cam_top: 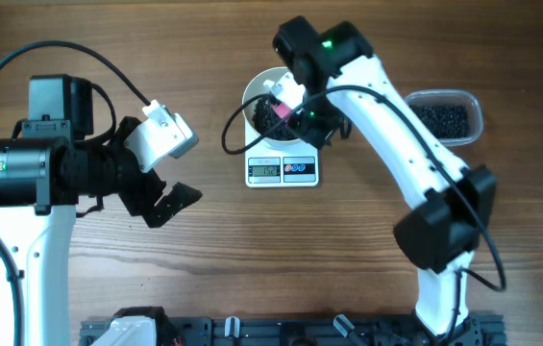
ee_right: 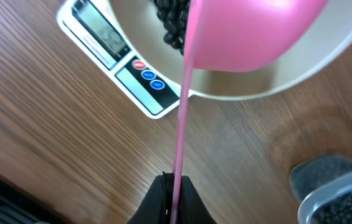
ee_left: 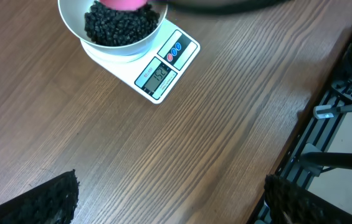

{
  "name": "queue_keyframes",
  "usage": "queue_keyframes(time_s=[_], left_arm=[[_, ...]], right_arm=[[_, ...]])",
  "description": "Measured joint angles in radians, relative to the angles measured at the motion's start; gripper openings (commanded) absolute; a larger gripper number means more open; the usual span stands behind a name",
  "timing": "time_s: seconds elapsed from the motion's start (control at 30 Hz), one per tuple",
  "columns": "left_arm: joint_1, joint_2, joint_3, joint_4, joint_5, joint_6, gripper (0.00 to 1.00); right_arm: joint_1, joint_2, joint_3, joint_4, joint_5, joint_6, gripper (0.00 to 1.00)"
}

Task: Scoop item into bowl and weigh 150g on scale
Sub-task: 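Tilt the pink scoop over the white bowl to pour beans in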

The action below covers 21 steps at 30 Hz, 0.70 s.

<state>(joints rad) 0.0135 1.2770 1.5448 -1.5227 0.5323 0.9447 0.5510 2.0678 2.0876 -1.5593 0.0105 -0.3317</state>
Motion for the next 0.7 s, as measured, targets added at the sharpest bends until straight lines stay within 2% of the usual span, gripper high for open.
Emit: queue_keyframes(time_s=[0.1,0.2,0.3,0.63,0.7], left_arm=[[0.000,0.000,0.000,0.000,0.000,0.000,1.00],[0.000,0.000,0.000,0.000,0.000,0.000,1.00],[0.000,0.000,0.000,0.000,0.000,0.000,1.00],[0.000,0.000,0.000,0.000,0.000,0.000,1.00],[0.000,0.000,0.000,0.000,0.000,0.000,1.00]], right_arm=[[-0.008,-0.029,0.006,-0.003,-0.016,0.056,0.05],[-0.029,-0.034,0.008,-0.007,-0.040,0.099,0.12],[-0.048,-0.034,0.008,0.019,-0.060,0.126,0.08],[-0.051,-0.034,-0.055,0.077,-0.075,0.129,0.07],[-0.051,-0.034,-0.063,0.085,-0.074,0.129,0.04]])
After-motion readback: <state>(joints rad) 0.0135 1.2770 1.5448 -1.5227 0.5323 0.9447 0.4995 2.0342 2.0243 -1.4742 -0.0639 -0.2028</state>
